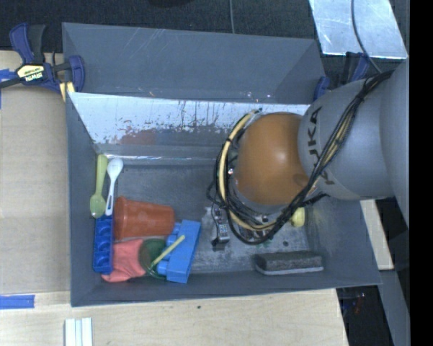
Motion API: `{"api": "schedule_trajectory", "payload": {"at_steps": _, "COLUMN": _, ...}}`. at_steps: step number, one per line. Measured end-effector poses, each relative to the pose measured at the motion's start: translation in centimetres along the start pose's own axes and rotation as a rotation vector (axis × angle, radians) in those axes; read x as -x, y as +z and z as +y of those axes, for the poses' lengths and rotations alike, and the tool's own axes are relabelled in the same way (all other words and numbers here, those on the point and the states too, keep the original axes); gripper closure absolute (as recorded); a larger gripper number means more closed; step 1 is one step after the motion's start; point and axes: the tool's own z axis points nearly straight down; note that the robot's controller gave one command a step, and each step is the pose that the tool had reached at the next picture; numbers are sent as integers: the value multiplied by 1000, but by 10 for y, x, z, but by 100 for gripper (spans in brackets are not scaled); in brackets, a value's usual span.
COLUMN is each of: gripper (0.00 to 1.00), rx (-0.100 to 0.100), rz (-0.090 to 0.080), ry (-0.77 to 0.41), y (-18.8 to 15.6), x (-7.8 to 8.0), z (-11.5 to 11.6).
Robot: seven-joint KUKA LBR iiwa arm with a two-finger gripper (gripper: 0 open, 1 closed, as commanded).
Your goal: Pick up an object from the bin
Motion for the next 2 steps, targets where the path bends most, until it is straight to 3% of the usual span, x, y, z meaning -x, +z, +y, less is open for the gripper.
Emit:
{"api": "schedule_trajectory", "payload": {"at_steps": 1, "gripper": 0, "rx": 0, "rz": 0, "ry": 0, "y": 0, "x": 0, "z": 0}}
{"api": "schedule_trajectory", "payload": {"at_steps": 2, "gripper": 0, "rx": 0, "rz": 0, "ry": 0, "y": 0, "x": 0, "z": 0}}
